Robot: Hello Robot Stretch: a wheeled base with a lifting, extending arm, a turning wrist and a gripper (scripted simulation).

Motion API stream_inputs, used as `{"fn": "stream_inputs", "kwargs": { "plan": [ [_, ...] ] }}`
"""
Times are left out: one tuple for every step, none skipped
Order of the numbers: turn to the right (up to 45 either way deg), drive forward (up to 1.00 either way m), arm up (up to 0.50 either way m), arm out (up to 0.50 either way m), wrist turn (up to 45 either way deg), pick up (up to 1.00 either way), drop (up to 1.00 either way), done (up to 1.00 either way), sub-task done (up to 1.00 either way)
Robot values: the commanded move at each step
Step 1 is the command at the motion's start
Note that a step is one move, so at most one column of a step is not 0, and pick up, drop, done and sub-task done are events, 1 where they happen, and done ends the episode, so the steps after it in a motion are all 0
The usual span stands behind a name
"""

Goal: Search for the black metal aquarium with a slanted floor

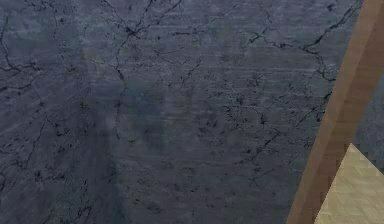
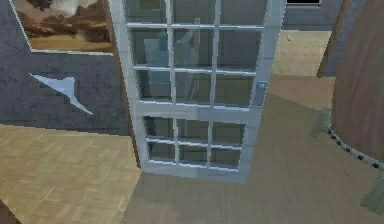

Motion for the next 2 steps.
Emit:
{"fn": "stream_inputs", "kwargs": {
  "plan": [
    [-24.0,0.00,0.00,0.00,0.0,0.00,0.00,0.00,0.00],
    [45.0,0.00,0.00,0.00,0.0,0.00,0.00,0.00,0.00]
  ]
}}
